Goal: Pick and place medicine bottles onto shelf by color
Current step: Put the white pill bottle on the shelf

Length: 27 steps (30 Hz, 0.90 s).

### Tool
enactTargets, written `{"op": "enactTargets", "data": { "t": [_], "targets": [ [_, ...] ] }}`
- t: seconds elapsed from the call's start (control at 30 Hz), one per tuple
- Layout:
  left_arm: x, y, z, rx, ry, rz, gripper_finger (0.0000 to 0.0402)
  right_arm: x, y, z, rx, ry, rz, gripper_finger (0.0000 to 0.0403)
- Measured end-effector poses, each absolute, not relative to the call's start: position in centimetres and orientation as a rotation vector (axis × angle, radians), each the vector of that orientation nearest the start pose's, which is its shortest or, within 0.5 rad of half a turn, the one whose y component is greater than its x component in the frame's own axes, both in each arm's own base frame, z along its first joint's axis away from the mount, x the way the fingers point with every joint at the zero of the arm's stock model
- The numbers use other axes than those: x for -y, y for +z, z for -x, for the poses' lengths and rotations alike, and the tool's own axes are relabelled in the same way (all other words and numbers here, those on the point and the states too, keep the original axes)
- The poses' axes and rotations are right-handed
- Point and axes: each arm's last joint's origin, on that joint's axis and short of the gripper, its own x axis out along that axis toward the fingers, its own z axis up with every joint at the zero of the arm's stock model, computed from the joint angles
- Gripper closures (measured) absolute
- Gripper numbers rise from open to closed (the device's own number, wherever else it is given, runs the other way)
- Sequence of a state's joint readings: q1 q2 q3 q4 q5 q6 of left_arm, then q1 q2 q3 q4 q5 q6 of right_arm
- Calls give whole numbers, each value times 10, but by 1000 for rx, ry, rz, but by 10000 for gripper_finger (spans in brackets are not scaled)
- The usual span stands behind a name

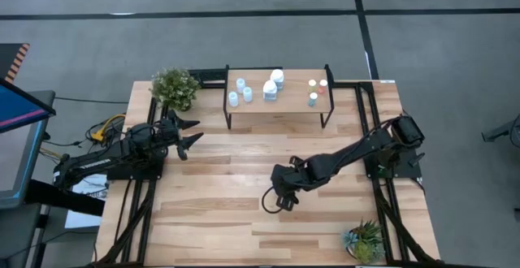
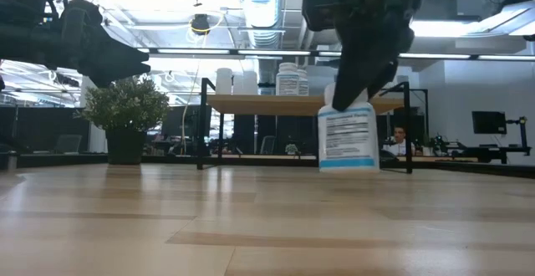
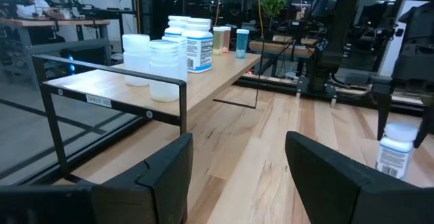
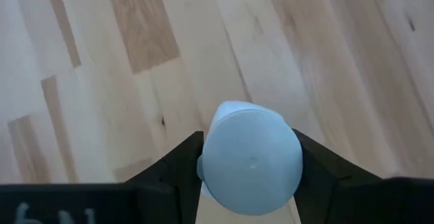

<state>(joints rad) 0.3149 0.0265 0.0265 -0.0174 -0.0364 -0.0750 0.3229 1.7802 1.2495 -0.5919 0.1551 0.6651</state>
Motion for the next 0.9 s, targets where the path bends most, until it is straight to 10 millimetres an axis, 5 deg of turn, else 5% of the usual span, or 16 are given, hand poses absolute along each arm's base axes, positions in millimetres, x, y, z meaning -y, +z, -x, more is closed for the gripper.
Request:
{"op": "enactTargets", "data": {
  "t": [0.37,0.9],
  "targets": [
    [-31,169,-93,-4,352,77,180,-104,203,-343,-1080,-232,-344,218],
    [-31,169,-93,-4,352,76,180,-74,246,-334,-961,-210,-331,214]
  ]
}}
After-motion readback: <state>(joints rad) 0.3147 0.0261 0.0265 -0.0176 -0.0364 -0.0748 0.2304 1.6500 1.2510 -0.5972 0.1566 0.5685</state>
